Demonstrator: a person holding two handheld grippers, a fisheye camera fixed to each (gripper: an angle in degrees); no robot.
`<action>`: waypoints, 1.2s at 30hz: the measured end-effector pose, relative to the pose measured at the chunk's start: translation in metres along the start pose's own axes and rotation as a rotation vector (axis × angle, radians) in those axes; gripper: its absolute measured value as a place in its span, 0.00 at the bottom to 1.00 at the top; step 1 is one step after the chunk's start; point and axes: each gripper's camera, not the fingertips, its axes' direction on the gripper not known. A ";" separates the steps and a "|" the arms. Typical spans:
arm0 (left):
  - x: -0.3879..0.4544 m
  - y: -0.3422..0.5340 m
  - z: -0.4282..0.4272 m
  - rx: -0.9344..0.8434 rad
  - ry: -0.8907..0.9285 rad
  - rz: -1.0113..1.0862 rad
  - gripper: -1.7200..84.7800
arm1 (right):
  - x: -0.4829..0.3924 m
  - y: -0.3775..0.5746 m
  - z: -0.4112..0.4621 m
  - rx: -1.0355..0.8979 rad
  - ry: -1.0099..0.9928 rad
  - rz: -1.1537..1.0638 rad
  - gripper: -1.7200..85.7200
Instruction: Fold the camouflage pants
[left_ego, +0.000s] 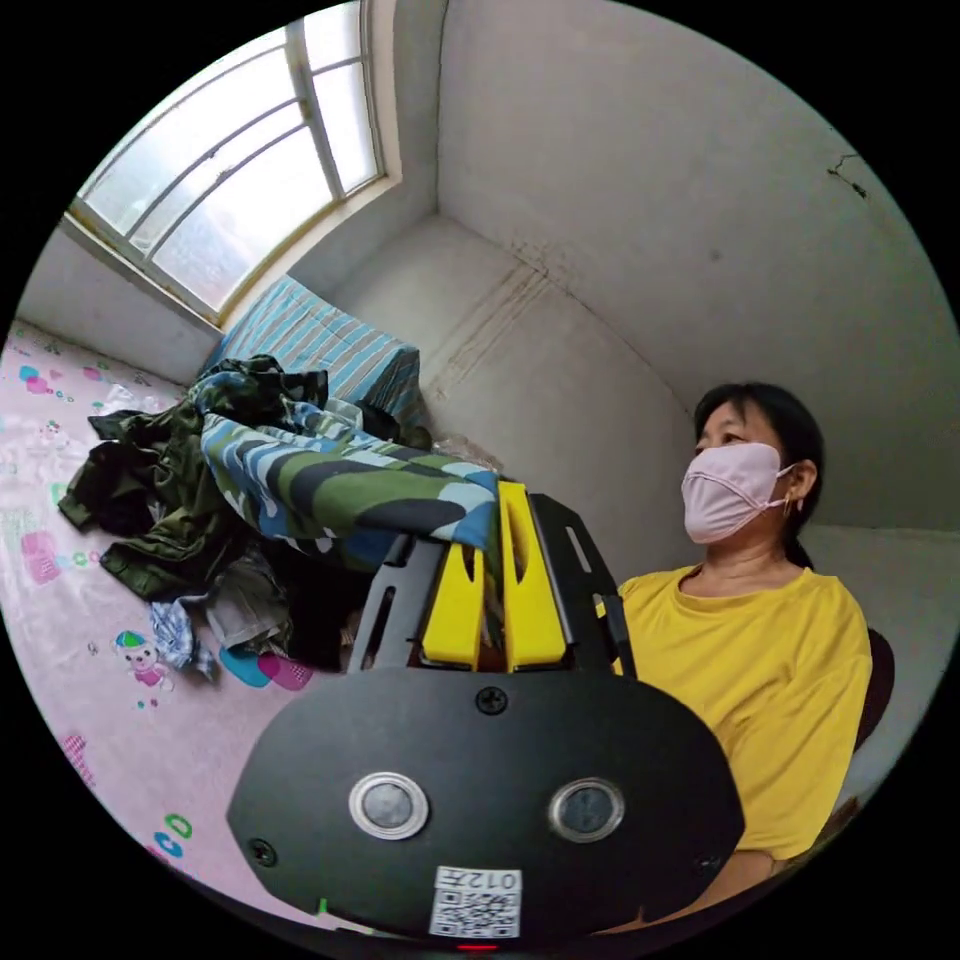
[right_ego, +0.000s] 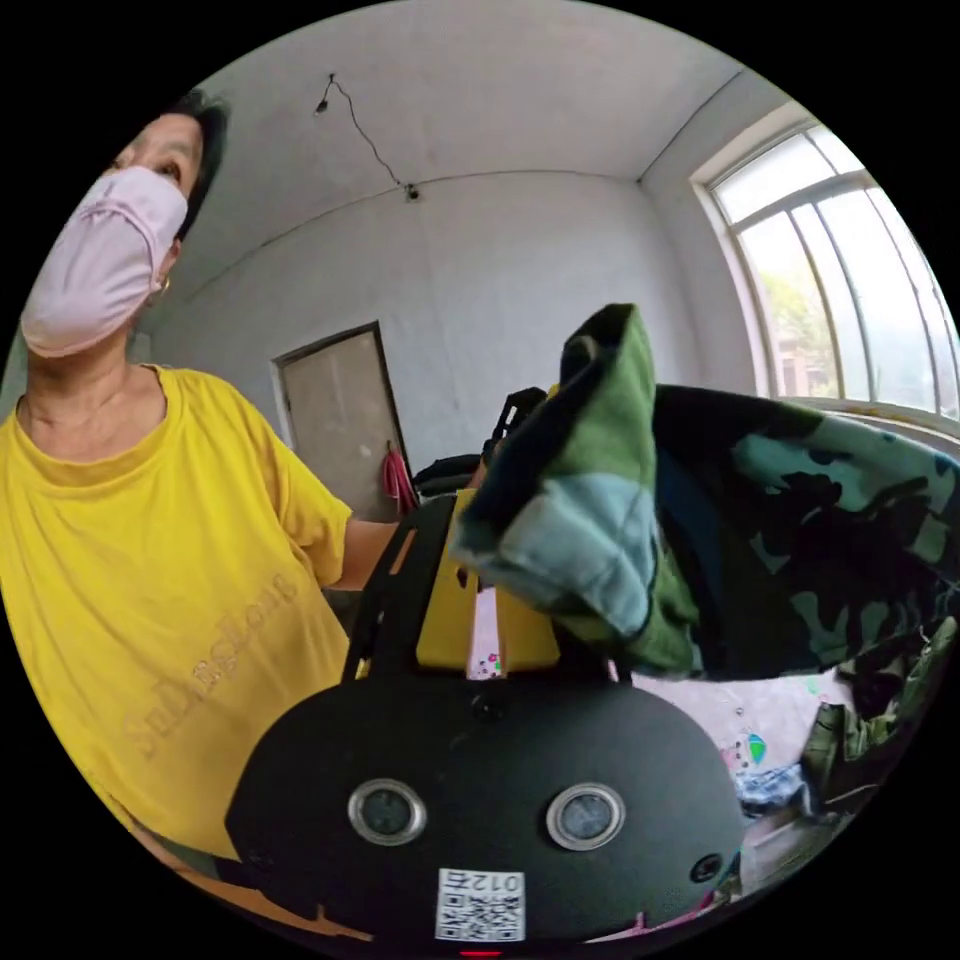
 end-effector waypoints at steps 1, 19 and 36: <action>0.020 0.020 -0.037 0.055 -0.001 -0.003 0.09 | -0.011 0.000 0.029 -0.022 -0.018 0.016 0.02; 0.127 0.328 -0.347 0.168 -0.643 -0.735 0.10 | 0.038 0.134 0.232 -0.410 0.447 0.653 0.06; 0.227 0.218 -0.349 0.043 -1.439 -0.579 0.08 | 0.147 0.169 0.403 -0.738 0.551 0.764 0.05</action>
